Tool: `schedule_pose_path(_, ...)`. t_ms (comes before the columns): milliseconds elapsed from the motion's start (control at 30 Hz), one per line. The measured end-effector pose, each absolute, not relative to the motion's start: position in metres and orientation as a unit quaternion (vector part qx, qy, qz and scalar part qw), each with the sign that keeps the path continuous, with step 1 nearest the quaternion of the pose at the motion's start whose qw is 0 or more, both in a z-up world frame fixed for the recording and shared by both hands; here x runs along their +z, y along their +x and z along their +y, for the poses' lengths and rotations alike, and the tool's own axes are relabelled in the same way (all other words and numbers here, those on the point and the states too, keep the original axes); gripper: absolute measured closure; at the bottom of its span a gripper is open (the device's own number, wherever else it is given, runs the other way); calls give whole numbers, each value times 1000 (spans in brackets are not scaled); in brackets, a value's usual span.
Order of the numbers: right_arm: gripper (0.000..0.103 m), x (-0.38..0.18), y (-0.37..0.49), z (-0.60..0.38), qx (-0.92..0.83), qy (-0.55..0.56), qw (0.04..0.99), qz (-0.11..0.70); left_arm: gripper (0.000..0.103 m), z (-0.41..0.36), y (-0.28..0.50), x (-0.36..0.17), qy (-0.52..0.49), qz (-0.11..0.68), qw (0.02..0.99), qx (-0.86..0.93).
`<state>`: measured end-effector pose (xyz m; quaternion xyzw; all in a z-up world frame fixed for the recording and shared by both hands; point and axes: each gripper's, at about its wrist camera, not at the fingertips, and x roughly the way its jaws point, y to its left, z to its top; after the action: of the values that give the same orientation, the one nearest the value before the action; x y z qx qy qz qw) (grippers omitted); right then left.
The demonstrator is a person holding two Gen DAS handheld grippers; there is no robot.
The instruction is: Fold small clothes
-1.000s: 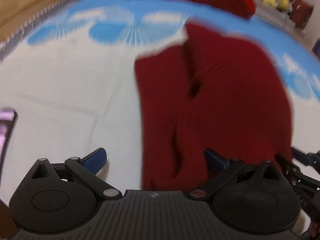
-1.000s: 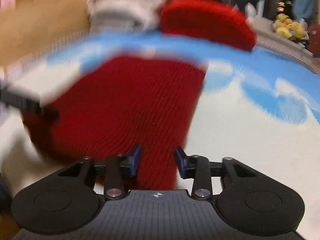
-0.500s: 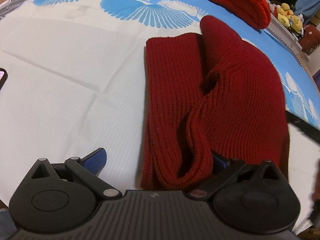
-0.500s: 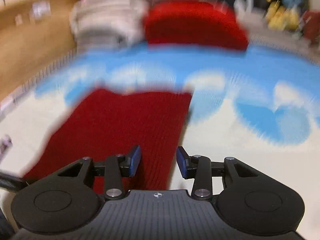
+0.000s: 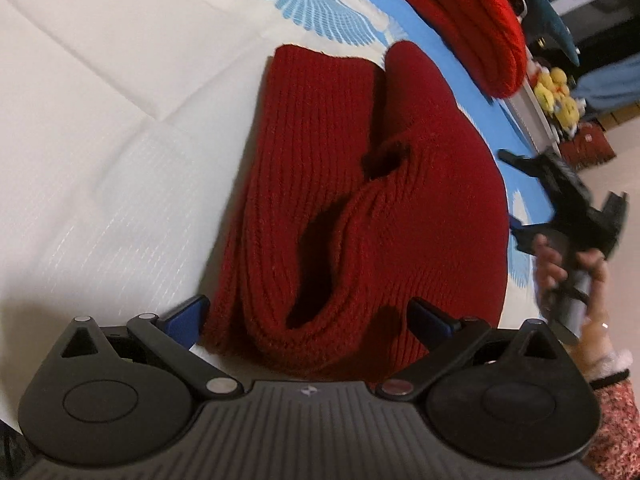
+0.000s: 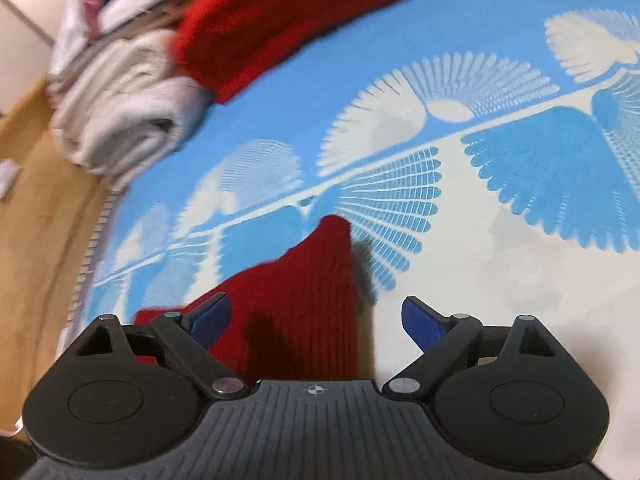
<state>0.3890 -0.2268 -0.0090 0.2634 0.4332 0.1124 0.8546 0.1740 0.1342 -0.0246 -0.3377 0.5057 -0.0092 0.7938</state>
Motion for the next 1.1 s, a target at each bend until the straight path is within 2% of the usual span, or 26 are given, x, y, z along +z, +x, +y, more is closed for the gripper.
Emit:
schedule_pose_path(67, 10, -24, 401, -219, 113, 279, 842, 448, 0, 139, 175, -26, -357, 501, 788, -4)
schedule_pose_path(133, 20, -38, 407, -212, 140, 301, 816, 474, 0, 140, 174, -27, -369, 498, 785, 2)
schedule_pose_path(167, 41, -40, 408, -207, 149, 297, 815, 475, 0, 140, 174, -27, -368, 498, 785, 3)
schedule_pose_path(200, 50, -38, 406, -202, 151, 276, 825, 470, 1, 139, 173, -25, -362, 496, 789, 5)
schedule_pose_path(267, 64, -31, 400, -197, 159, 258, 837, 455, 26, 136, 173, -18, -347, 483, 803, 33)
schedule_pose_path(300, 68, -29, 398, -198, 158, 263, 838, 452, 29, 138, 171, -18, -352, 479, 803, 36)
schedule_pose_path(367, 73, -26, 396, -199, 161, 258, 840, 450, 45, 141, 168, -18, -369, 471, 800, 38)
schedule_pose_path(433, 75, -23, 395, -199, 162, 250, 843, 448, 58, 137, 168, -12, -356, 462, 812, 28)
schedule_pose_path(467, 77, -21, 394, -199, 161, 247, 845, 446, 61, 135, 169, -8, -348, 458, 818, 26)
schedule_pose_path(800, 80, -14, 377, -241, 105, 248, 865, 423, 63, 133, 228, 1, -308, 473, 826, 10)
schedule_pose_path(933, 80, -14, 354, -275, 80, 243, 875, 411, 65, 130, 290, 0, -293, 484, 824, -8)
schedule_pose_path(1100, 80, -22, 326, -314, 77, 238, 882, 399, 65, 97, 367, 1, -227, 481, 847, -28)
